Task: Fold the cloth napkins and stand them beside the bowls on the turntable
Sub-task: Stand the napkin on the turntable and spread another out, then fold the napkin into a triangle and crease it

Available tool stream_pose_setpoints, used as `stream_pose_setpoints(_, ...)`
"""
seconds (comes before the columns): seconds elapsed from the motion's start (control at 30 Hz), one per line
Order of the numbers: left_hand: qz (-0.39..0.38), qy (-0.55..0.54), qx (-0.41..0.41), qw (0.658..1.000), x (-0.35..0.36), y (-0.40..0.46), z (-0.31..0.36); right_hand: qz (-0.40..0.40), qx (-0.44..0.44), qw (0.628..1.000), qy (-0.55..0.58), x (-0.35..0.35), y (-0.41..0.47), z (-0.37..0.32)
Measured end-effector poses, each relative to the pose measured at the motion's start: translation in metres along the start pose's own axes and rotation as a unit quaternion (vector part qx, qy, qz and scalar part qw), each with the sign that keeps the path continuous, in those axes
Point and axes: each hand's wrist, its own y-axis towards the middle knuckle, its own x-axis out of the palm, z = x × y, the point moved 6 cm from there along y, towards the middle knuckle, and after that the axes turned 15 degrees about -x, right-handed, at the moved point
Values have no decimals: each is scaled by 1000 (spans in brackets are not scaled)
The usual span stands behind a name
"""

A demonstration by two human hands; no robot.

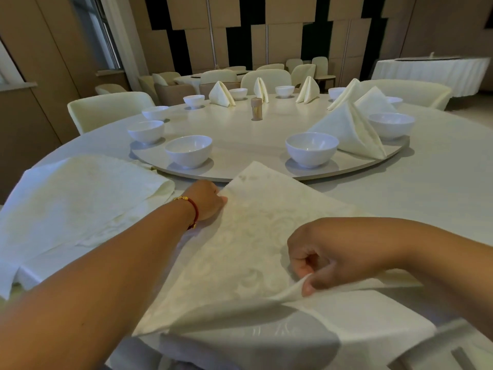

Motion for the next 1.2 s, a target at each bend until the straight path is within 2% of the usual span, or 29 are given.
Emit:
stream_pose_setpoints(0.1,3,-21,-6,1000,2,-7,4,26,30,999,9,-4,-7,-5)
stream_pose_setpoints(0.27,40,-38,-15,998,2,-11,4,64,64,995,-40,-10,-11,3)
stream_pose_setpoints(0.47,67,-42,-40,996,6,-1,-2,81,78,992,-63,-15,-10,5)
stream_pose_setpoints(0.6,89,-16,-41,995,7,1,-3,78,101,989,-76,-14,-7,5)
stream_pose_setpoints(0.8,123,31,-31,991,10,1,0,132,141,980,-41,0,-3,8)
stream_pose_setpoints(0.93,152,64,-26,986,11,-3,4,83,158,984,-5,23,4,13)
stream_pose_setpoints(1.07,183,55,-12,982,7,-15,6,19,170,983,-72,36,8,19)
stream_pose_setpoints(1.13,227,86,27,970,-3,-31,15,17,173,981,-87,38,9,23)
stream_pose_setpoints(1.2,199,84,80,973,-9,-54,28,16,171,981,-96,40,9,25)
